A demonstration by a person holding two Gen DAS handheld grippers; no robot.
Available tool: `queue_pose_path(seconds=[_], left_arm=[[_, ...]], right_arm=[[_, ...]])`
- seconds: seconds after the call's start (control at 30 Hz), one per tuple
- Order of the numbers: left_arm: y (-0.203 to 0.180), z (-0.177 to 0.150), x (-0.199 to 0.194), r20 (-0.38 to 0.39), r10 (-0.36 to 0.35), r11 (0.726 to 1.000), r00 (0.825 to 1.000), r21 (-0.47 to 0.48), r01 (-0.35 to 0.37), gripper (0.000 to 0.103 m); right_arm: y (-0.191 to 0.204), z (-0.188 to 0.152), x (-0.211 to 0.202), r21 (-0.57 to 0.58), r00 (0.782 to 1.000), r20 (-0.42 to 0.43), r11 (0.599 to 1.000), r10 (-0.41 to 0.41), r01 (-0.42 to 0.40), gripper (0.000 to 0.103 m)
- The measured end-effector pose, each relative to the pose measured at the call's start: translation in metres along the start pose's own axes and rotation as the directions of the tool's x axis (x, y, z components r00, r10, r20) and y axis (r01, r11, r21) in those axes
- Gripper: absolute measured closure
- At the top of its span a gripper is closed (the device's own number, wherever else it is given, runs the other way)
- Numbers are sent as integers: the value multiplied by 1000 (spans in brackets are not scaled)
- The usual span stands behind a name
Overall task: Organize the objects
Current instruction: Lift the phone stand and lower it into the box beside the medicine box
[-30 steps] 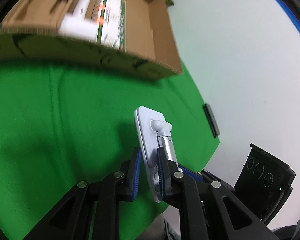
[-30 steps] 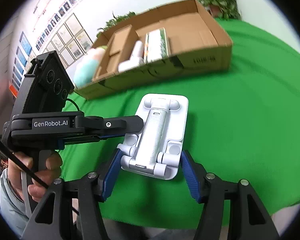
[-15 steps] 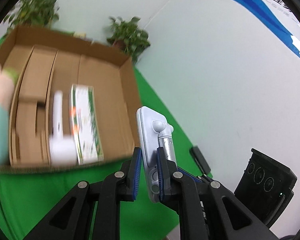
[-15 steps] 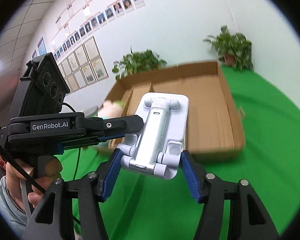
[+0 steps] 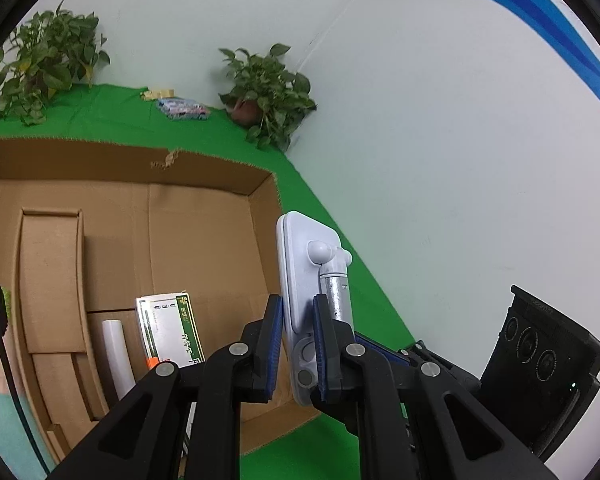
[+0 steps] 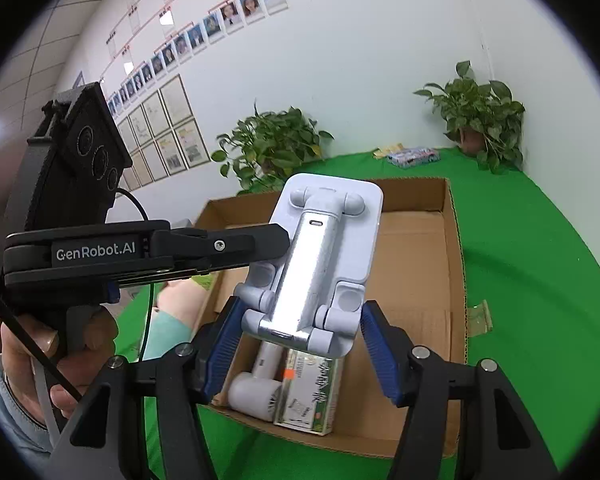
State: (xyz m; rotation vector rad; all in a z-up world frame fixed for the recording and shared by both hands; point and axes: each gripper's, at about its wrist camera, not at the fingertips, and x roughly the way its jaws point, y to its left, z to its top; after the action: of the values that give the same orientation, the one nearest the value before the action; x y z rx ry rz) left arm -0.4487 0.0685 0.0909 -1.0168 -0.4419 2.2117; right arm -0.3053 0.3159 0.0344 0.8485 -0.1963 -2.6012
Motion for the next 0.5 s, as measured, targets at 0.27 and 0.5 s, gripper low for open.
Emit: queue_pose_path(seconds=[0.27,0.5], left_arm=[[45,-32,77,-100,41,998,994,-44,-46,92],[70,-68,129,-199,99,992,975,-61,-113,93]], right_arm=[[-32,-27,44,66,991,-135,998,25,-16,44],[-56,-67,74,137,968,-241,990,65,-32,44]])
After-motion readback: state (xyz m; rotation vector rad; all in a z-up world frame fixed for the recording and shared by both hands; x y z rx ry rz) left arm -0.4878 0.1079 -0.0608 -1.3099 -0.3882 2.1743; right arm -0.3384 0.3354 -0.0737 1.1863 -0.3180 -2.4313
